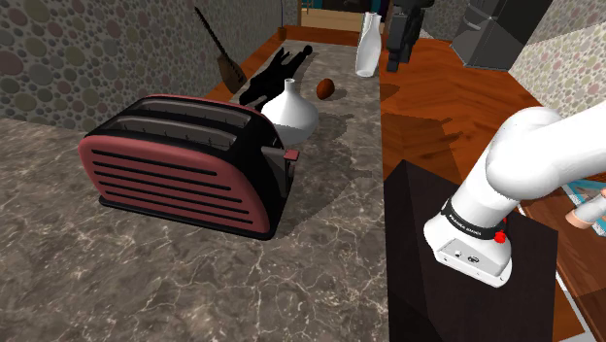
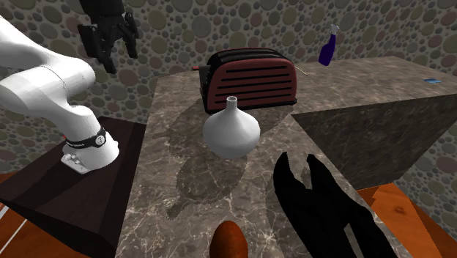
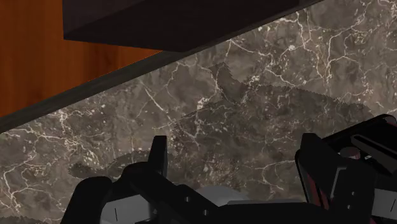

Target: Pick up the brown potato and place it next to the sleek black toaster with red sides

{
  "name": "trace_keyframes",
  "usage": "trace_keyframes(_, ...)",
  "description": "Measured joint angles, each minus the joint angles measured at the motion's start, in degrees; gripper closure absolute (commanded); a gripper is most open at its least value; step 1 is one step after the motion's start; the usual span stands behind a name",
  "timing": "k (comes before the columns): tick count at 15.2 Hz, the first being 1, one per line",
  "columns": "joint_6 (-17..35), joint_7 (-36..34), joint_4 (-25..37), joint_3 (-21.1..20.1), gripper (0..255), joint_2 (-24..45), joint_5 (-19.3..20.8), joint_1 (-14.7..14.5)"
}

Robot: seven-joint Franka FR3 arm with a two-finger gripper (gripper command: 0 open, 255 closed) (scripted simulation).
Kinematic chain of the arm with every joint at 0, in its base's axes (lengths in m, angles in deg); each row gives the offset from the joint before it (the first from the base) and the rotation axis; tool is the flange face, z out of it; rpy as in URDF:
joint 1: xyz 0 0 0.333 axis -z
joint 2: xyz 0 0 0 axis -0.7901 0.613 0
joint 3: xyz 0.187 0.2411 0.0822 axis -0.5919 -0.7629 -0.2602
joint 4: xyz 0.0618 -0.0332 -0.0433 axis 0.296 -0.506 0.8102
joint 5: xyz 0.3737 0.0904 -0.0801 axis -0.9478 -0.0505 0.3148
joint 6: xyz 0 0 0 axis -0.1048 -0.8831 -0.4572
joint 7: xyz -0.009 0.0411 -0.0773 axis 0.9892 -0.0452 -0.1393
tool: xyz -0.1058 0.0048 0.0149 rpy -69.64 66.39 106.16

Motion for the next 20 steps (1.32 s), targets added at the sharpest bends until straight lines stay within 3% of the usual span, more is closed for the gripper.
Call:
trace_keyframes(3,2.37,-1.23,-0.08,0.14,0,1.83,-0.34,0.72)
trace_keyframes(9,13.78,-7.57,0.13,0.32,0,10.86,-2.40,3.56)
trace_keyframes(20,31.44,-17.90,6.68,2.36,0,29.85,-6.32,8.05)
